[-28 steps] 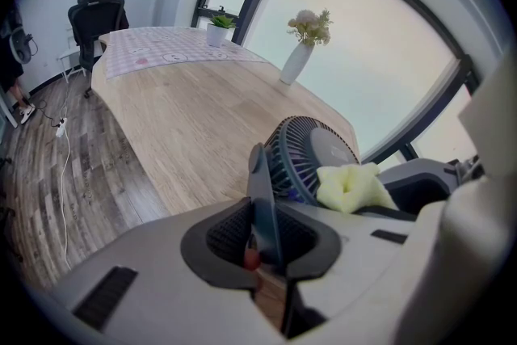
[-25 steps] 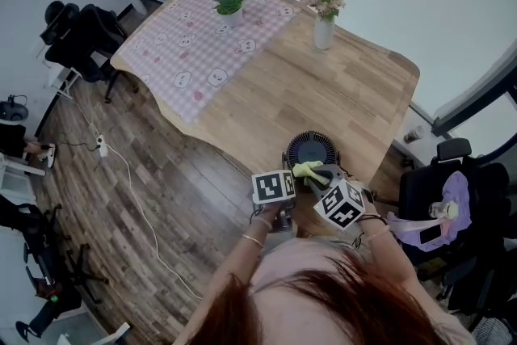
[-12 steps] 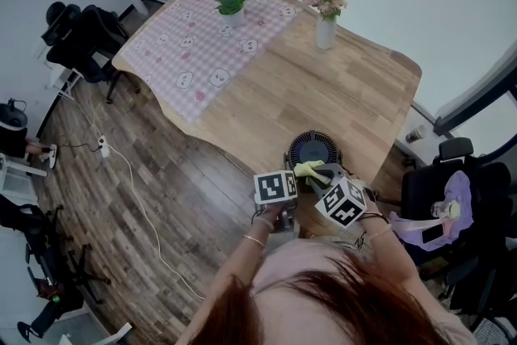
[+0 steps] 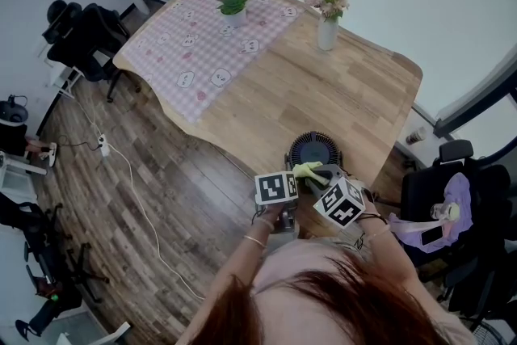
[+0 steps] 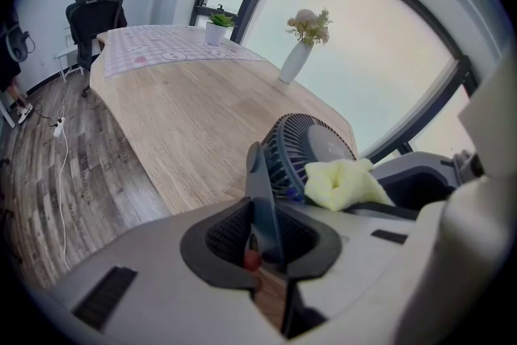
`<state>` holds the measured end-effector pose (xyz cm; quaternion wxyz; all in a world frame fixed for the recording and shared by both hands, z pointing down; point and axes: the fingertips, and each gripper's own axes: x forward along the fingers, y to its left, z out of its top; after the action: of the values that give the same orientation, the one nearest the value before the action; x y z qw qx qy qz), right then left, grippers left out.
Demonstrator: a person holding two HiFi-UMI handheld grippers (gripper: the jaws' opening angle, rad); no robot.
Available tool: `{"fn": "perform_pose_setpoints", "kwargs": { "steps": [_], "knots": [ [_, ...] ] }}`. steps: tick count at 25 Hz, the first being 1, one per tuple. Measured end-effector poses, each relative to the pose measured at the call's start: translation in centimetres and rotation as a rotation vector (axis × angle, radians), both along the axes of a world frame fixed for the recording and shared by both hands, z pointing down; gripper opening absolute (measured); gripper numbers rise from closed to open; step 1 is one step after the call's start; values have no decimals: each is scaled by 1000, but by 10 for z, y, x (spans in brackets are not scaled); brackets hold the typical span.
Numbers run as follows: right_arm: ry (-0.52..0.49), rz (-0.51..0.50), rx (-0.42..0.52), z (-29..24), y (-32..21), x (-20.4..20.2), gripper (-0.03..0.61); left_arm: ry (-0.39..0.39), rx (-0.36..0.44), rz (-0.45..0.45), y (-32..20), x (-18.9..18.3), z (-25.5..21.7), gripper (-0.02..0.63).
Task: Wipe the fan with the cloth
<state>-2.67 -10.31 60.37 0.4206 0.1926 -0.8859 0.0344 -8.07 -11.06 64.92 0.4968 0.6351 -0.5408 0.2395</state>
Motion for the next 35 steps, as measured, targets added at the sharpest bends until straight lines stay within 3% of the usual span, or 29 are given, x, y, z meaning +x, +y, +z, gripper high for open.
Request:
{"fn": "perform_pose_setpoints", "kwargs": {
  "steps": [35],
  "knots": [
    [62, -104, -102, 2, -4, -33, 51, 13, 4, 1, 0, -1, -1, 55]
  ]
}}
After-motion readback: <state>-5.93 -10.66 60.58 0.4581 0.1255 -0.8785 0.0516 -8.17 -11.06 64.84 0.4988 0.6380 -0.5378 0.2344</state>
